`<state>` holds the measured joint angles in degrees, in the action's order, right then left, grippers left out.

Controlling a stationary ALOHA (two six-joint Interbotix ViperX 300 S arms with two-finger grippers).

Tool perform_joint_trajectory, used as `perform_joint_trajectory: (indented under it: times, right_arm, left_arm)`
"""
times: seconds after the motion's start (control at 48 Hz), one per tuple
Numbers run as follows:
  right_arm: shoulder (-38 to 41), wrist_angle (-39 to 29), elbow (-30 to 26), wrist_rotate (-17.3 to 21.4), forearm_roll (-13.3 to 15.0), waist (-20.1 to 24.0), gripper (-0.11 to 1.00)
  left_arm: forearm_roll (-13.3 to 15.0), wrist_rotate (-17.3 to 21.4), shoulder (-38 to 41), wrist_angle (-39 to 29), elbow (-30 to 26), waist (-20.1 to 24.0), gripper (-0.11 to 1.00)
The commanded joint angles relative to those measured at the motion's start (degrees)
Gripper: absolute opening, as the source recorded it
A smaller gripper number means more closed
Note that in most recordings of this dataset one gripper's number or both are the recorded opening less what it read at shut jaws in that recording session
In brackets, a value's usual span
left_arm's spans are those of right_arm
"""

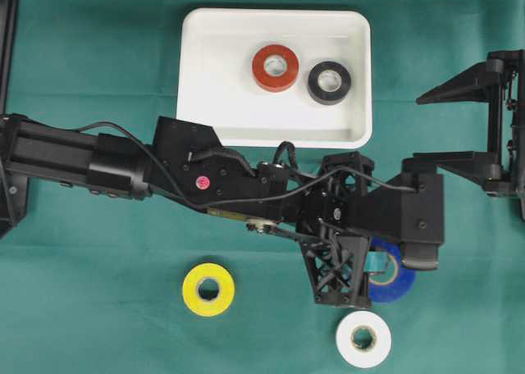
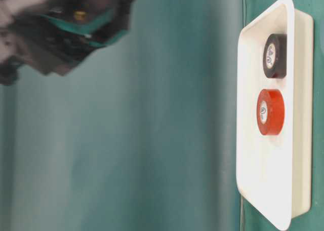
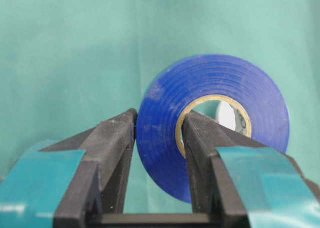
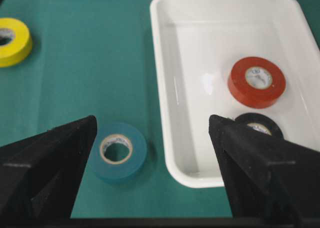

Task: Pick up the tape from a random location and place it into the white case.
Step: 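Lift the blue roll and pull it back toward the left side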

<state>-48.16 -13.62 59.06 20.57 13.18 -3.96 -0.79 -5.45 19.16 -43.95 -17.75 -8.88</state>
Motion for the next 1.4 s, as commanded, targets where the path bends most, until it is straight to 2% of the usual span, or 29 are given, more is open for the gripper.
perform_joint_trajectory:
  times: [0.0,0.146,1.376]
  right_arm:
    - [0.2,0.3,-0.5,0.1,0.1,0.2,0.87]
    - [0.2,-0.2,-0.5,0.1,0.1,0.2,0.87]
    - [-0.1,-0.3,-0.6,0.2,0.1,0.2,0.87]
  left_arm:
    - [-0.4,0.0,-3.6,-1.8,-3.8,-0.4,0.26]
    - [-0.4,0.0,-4.0,-3.4,-5.2,-0.8,0.26]
    - [-0.4,0.0,-4.6,-3.5,-4.3,-0.7,0.26]
